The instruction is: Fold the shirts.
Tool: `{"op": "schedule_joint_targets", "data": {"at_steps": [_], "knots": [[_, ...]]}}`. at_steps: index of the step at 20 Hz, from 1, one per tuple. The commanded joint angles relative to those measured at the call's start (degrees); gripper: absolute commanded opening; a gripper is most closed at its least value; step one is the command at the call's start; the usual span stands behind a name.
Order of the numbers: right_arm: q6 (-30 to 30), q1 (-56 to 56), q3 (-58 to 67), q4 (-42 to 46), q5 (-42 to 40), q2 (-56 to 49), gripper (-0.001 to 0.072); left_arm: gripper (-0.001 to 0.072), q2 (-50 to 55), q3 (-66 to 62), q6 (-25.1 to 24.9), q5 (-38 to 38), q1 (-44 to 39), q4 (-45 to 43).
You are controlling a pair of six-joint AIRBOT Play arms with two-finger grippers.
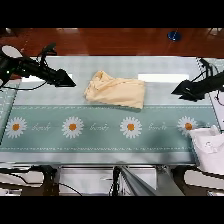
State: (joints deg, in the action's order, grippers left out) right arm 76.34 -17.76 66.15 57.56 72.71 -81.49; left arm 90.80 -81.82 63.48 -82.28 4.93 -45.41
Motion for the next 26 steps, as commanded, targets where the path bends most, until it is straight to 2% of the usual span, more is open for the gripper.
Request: {"op": "schedule_joint_targets", "data": {"at_steps": [1,4,8,13,18,19,20,21,24,26], "knots": [[-2.3,2.3,-8.5,-10.5,-12.3,-0.6,0.0589,0.0209,-1.7,0.0,0.0,0.8,1.3,-0.1],[-3.1,6.5,-8.7,-16.6,-17.4,-4.3,0.0589,0.0207,-5.3,0.0,0.0,0.8,1.9,-0.1],[-7.1,12.9,-8.7,-29.0,-22.8,-9.7,0.0589,0.0193,-10.2,0.0,0.0,0.8,1.9,-0.1],[-5.3,19.6,-8.7,-31.8,-29.7,-12.9,0.0588,0.0193,-14.4,0.0,0.0,0.8,1.9,-0.1],[-4.5,23.1,-8.6,-35.1,-30.2,-16.7,0.0581,0.0193,-18.4,0.0,0.0,0.6,1.9,-0.1],[-4.5,23.3,-8.6,-35.2,-30.1,-16.9,0.0449,0.0193,-19.1,0.0,0.0,0.6,1.9,-0.1],[-4.7,23.3,-8.6,-35.3,-29.6,-16.8,0.0201,0.0193,-19.6,0.0,0.0,0.6,1.9,-0.1],[-5.0,23.0,-8.1,-35.1,-28.5,-16.5,0.0006,0.0193,-19.9,0.0,-0.1,0.6,2.0,-0.1],[-9.0,20.8,-4.1,-35.0,-19.4,-12.8,0.0011,0.0194,-19.8,0.0,0.0,0.7,1.9,-0.1],[-8.8,18.4,-0.6,-34.3,-13.6,-7.2,0.001,0.0192,-19.8,0.0,-1.5,0.7,1.9,-0.1]]}}
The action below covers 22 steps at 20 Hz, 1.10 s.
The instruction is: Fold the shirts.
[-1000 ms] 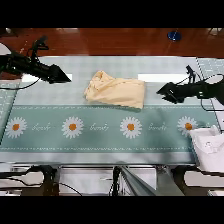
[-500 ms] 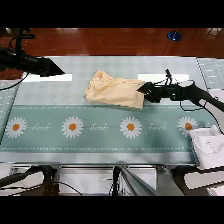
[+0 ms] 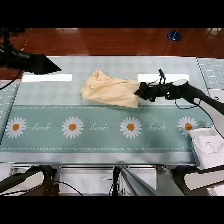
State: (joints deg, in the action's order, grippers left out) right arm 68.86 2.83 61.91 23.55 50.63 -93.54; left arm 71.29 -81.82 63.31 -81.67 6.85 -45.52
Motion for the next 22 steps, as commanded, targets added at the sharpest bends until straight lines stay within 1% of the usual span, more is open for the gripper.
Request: {"op": "schedule_joint_targets", "data": {"at_steps": [1,3,6,8,10,12,14,15,16,17,18,20,22], "knots": [[0.0,-3.5,5.4,-0.1,10.4,8.3,0.001,0.0192,-0.3,0.0,-1.4,0.3,0.0,-0.1],[5.0,-7.0,9.4,1.2,12.9,15.7,0.001,0.0191,-0.2,0.0,-1.4,0.7,0.0,-0.9],[15.1,-13.4,17.4,8.7,17.1,24.7,0.001,0.0191,0.4,0.2,-1.3,0.6,0.0,-3.0],[21.0,-18.4,23.5,15.1,24.1,28.5,0.001,0.0191,0.5,1.7,-1.3,0.7,0.0,-3.0],[28.2,-24.1,28.0,19.3,30.9,31.1,0.001,0.0191,0.5,4.2,-1.4,0.7,-0.1,-3.0],[32.9,-30.3,30.1,19.5,34.4,33.6,0.001,0.0191,0.5,6.8,-1.4,0.7,-0.1,-3.0],[37.0,-36.7,30.5,20.7,37.2,36.2,0.001,0.0191,0.5,9.3,-3.4,0.7,-0.1,-3.0],[38.9,-40.1,30.6,22.5,40.5,37.2,0.001,0.0192,0.5,10.3,-4.3,0.7,-0.1,-3.0],[39.2,-42.9,30.6,25.3,45.2,37.9,0.0009,0.0191,0.5,11.0,-4.6,0.7,-0.1,-3.0],[39.1,-45.8,30.6,30.0,51.8,38.4,0.0009,0.0192,0.5,11.3,-5.0,0.7,-0.1,-3.0],[38.0,-48.1,30.5,35.8,56.1,38.8,0.0009,0.0191,0.5,11.4,-5.3,0.7,-0.1,-2.9],[37.8,-52.9,30.5,42.0,55.7,41.4,0.0008,0.0191,0.5,11.4,-5.9,0.7,-0.1,-2.9],[37.8,-58.1,30.5,46.0,55.8,43.1,0.0008,0.0191,0.5,11.4,-6.4,0.7,0.0,-2.9]]}}
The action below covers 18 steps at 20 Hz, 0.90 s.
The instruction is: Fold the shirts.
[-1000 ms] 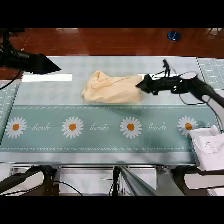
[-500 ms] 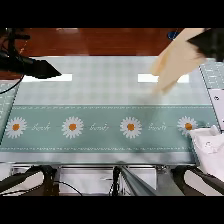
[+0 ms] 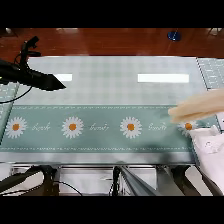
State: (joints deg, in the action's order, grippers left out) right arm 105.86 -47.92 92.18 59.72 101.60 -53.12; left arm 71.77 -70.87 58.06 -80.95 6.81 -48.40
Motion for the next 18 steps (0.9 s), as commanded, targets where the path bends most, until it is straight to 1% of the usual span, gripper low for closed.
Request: {"op": "schedule_joint_targets", "data": {"at_steps": [1,4,6,10,11,15,18], "knots": [[0.3,-9.7,0.2,11.2,4.8,3.3,0.0008,0.0191,0.0,0.4,-1.8,0.0,0.0,0.0],[-1.1,-14.8,0.2,15.0,4.9,4.2,0.0008,0.0192,0.0,0.4,-2.2,2.0,0.1,0.0],[-1.8,-16.1,-0.5,17.6,4.9,4.1,0.0007,0.0192,0.0,0.3,-2.1,4.7,0.6,0.0],[-3.7,-16.1,-7.9,23.1,4.9,4.2,0.0007,0.0192,0.0,0.0,-2.1,10.4,3.7,0.0],[-4.0,-16.1,-9.7,25.4,4.9,4.4,0.0008,0.0192,0.0,0.0,-2.1,11.6,4.7,0.0],[-6.3,-16.5,-19.0,39.2,4.9,7.2,0.0008,0.0191,0.0,0.0,-2.1,13.3,9.1,0.0],[-7.1,-19.4,-28.1,44.5,4.9,9.0,0.0008,0.0192,0.0,0.0,-2.1,13.5,12.7,0.0]]}}
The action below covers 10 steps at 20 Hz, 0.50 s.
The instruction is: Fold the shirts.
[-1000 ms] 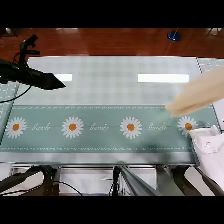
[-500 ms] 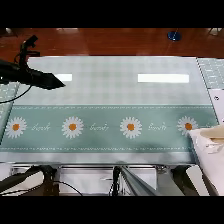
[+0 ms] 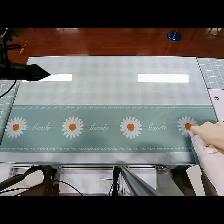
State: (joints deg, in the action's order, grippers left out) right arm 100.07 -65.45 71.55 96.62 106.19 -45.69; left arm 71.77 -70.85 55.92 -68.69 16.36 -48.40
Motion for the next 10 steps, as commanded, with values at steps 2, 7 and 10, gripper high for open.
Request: {"op": "schedule_joint_targets", "data": {"at_steps": [2,7,10], "knots": [[-3.2,-3.9,-13.3,9.9,0.4,1.5,0.0008,0.0191,0.0,0.0,0.3,2.3,4.8,0.6],[-6.4,-6.6,-22.2,20.3,0.3,1.5,0.0009,0.0191,0.0,-0.2,0.3,3.8,6.3,1.7],[-9.7,-8.9,-25.4,27.1,-0.3,1.5,0.0011,0.0191,0.0,-0.2,0.3,4.2,6.3,1.7]]}}
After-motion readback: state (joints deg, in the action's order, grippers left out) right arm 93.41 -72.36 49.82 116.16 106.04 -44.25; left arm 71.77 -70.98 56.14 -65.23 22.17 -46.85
